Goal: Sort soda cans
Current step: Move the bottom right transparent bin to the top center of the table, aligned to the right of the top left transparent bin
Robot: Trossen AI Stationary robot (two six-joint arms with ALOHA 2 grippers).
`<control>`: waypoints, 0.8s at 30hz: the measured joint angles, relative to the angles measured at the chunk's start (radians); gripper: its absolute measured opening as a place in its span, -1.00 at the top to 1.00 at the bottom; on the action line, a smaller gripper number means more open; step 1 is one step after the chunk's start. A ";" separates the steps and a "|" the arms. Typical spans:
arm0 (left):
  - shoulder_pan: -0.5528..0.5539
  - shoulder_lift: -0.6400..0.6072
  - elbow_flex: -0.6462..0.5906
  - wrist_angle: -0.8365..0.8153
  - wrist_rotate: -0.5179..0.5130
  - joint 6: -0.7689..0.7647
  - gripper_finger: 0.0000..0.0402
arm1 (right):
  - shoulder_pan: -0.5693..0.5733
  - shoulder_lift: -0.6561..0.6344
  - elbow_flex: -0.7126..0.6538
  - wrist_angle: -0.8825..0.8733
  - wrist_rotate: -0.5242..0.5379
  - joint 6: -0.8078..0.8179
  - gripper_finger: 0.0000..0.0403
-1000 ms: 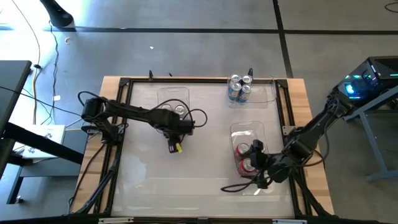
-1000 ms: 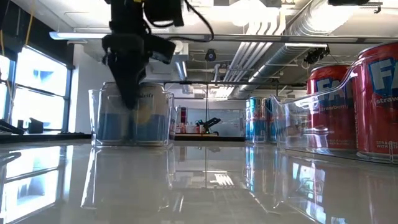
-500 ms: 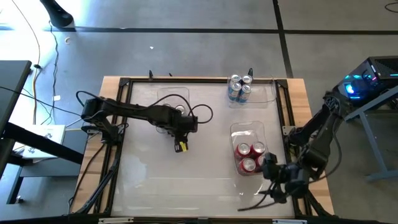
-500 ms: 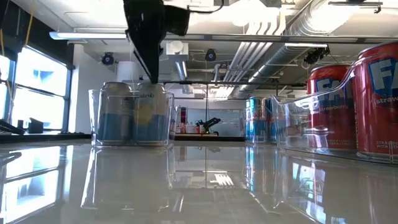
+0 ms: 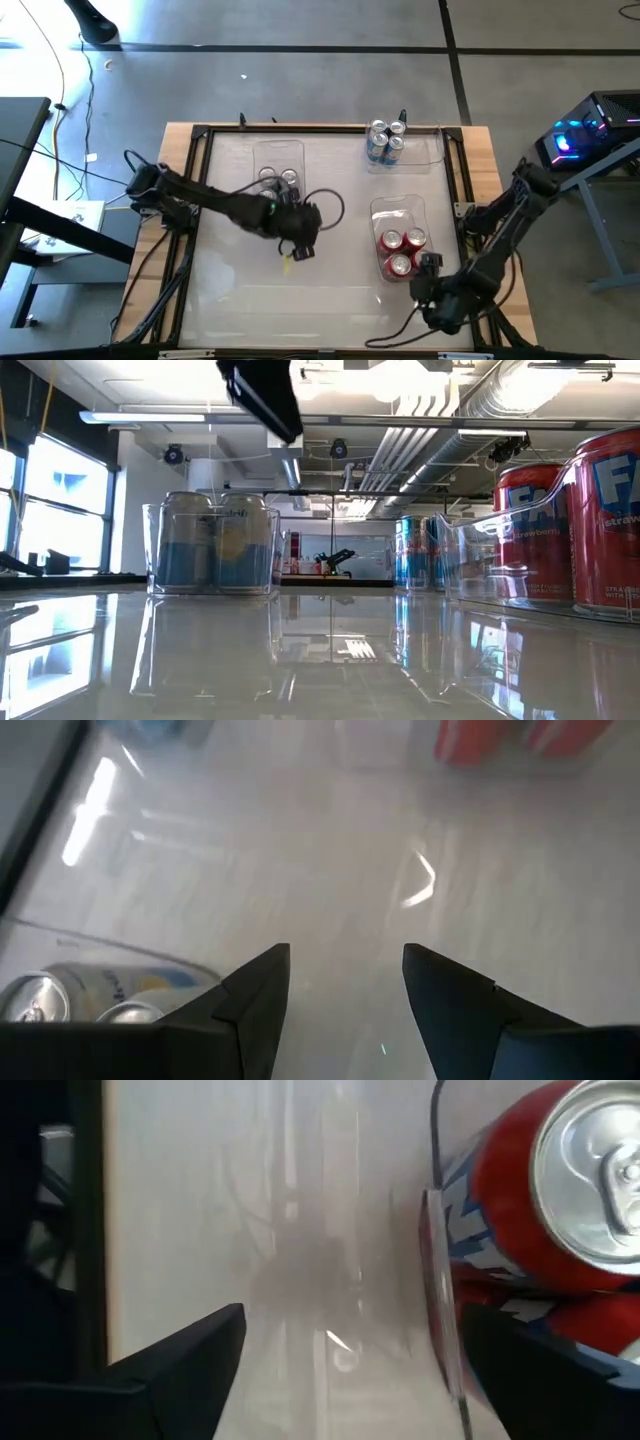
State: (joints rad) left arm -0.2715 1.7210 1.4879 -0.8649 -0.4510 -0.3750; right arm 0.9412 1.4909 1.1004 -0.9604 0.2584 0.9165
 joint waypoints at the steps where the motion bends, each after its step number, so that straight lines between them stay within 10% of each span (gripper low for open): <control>1: -0.019 0.000 0.000 0.012 -0.028 -0.007 0.05 | -0.010 0.007 0.000 -0.004 -0.004 -0.014 -0.72; 16: -0.156 0.000 0.000 0.049 -0.216 -0.065 0.05 | -0.137 0.056 -0.002 -0.054 -0.079 -0.125 -0.03; 24: -0.184 -0.001 0.000 0.047 -0.250 -0.089 0.05 | -0.201 0.107 -0.003 -0.030 -0.085 -0.189 0.69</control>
State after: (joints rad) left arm -0.4553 1.7203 1.4879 -0.8175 -0.7014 -0.4641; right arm 0.7404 1.5982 1.0977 -0.9902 0.1730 0.7274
